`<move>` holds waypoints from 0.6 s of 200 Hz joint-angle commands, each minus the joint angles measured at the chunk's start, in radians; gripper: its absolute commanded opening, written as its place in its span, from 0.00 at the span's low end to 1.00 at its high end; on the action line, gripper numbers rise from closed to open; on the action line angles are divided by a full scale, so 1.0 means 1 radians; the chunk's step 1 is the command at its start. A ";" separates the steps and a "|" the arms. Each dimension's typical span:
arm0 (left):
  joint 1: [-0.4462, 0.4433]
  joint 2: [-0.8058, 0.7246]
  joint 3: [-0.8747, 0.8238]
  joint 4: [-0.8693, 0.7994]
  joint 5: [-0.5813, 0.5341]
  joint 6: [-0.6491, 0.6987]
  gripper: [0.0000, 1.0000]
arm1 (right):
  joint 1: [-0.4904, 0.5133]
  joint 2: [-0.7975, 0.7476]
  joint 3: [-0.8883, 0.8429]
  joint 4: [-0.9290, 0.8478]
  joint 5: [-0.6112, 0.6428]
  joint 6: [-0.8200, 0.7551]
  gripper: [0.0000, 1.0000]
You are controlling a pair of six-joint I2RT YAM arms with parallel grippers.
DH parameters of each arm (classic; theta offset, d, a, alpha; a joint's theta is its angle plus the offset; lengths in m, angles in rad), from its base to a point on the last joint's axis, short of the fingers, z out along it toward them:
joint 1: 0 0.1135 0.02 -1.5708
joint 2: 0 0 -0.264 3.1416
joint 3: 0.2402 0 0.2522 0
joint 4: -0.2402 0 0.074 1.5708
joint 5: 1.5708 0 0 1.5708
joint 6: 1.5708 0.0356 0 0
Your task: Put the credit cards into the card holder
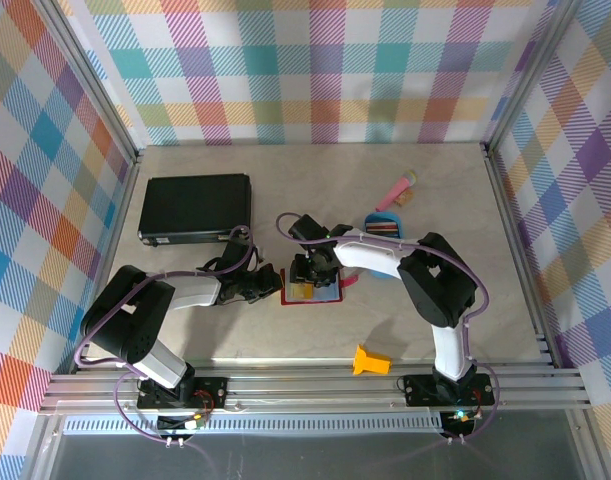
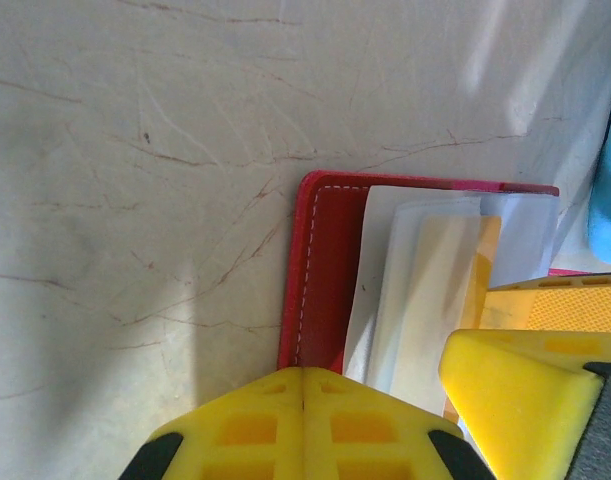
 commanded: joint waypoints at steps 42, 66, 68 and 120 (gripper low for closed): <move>-0.009 0.024 -0.004 -0.044 -0.014 0.001 0.00 | 0.016 0.030 0.048 -0.006 -0.028 -0.029 0.44; -0.008 0.023 -0.007 -0.042 -0.014 0.000 0.00 | 0.021 0.033 0.060 -0.006 -0.033 -0.027 0.43; -0.008 0.023 -0.007 -0.042 -0.014 -0.001 0.00 | 0.021 0.032 0.060 -0.006 -0.034 -0.027 0.43; -0.008 0.030 -0.007 -0.034 -0.013 -0.001 0.00 | 0.022 0.040 0.060 0.036 -0.085 -0.001 0.39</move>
